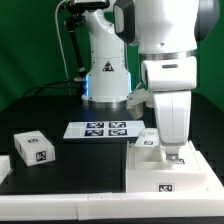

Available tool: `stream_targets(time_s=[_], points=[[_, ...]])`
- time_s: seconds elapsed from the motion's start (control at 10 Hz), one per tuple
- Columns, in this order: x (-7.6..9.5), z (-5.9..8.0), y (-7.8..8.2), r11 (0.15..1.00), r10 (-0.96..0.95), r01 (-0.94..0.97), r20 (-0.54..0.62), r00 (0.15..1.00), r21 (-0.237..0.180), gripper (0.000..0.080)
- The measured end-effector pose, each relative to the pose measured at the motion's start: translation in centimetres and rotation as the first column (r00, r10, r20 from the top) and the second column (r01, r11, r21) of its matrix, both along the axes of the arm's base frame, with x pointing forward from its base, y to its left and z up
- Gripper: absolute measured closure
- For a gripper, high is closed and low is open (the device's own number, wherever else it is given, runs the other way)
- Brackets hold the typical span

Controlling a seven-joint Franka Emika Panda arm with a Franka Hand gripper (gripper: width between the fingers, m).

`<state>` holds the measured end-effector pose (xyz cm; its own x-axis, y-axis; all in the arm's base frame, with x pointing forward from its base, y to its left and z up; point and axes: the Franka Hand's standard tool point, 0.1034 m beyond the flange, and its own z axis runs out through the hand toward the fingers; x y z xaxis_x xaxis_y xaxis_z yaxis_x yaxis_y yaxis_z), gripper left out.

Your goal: Assemble cabinet

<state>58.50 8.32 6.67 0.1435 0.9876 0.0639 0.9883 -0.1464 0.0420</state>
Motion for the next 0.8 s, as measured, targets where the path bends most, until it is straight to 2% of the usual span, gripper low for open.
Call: stream_targets(time_s=[0.1,0.2,0.4,0.5,0.8], points=[[-0.9,0.9,0.0,0.999,-0.032,0.032,0.024,0.999,0.001,0.0011],[-2.1,1.8,0.0,0.997,-0.073,0.073,0.05,0.996,0.005,0.0003],[-4.8,2.5,-0.3,0.991,-0.131,0.131,0.052,0.99,0.003,0.0002],[-6.0,2.4,-0.4,0.991,-0.135,0.135,0.047,0.99,0.001,0.0002],[-5.9,2.2,-0.4,0.991,-0.136,0.136,0.043,0.99,0.0,0.0002]])
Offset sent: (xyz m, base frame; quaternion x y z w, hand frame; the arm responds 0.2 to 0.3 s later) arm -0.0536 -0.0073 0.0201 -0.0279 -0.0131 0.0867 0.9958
